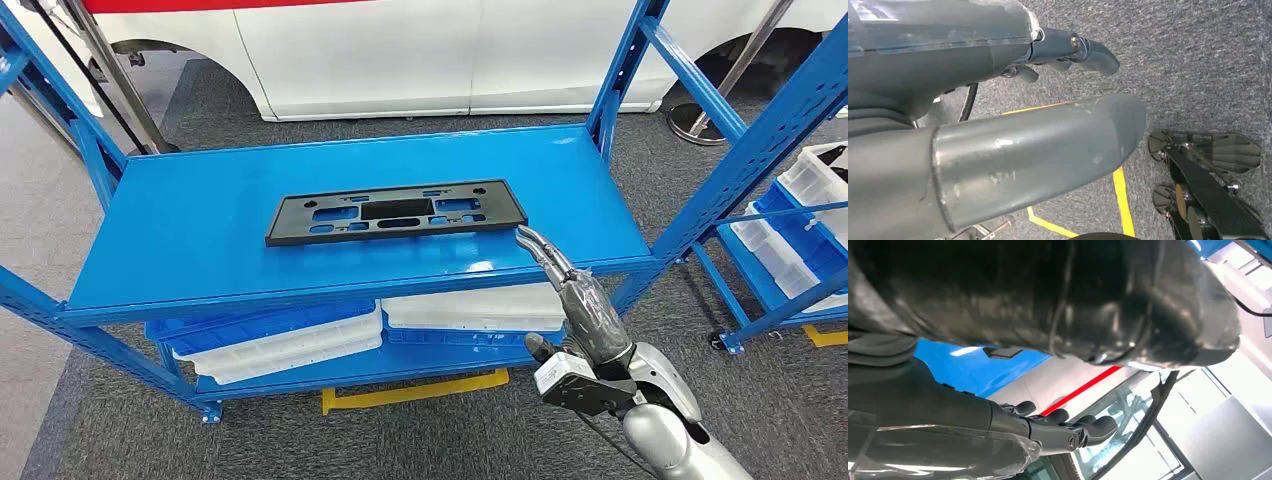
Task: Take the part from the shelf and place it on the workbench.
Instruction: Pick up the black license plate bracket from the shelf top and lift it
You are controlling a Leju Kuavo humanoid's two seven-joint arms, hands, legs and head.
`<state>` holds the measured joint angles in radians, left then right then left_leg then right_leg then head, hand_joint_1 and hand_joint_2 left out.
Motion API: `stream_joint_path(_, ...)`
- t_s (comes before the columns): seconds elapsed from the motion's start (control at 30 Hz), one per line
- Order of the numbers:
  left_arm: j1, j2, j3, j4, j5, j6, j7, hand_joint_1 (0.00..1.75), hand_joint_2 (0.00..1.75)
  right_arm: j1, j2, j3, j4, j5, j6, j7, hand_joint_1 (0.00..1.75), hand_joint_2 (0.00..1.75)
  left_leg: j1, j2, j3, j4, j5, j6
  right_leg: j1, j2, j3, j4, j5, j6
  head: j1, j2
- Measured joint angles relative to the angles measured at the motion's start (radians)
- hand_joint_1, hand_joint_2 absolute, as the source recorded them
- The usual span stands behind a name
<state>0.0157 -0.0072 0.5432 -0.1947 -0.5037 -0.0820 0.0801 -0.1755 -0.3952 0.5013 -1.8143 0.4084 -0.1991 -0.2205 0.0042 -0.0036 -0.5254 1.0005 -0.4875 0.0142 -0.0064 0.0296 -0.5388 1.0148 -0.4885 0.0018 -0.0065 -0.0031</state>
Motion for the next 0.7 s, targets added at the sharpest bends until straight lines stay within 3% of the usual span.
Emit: stream_joint_path(0.7,0.000,0.000,0.000,0.002,-0.009,-0.007,-0.004,0.00,0.00,0.009,0.000,0.003,0.000,0.011,0.007,0.011,0.00,0.00,-0.001,0.000,0.000,0.001,0.000,0.000,-0.001,0.000,0.000,-0.001,0.000,0.000,0.000,0.000)
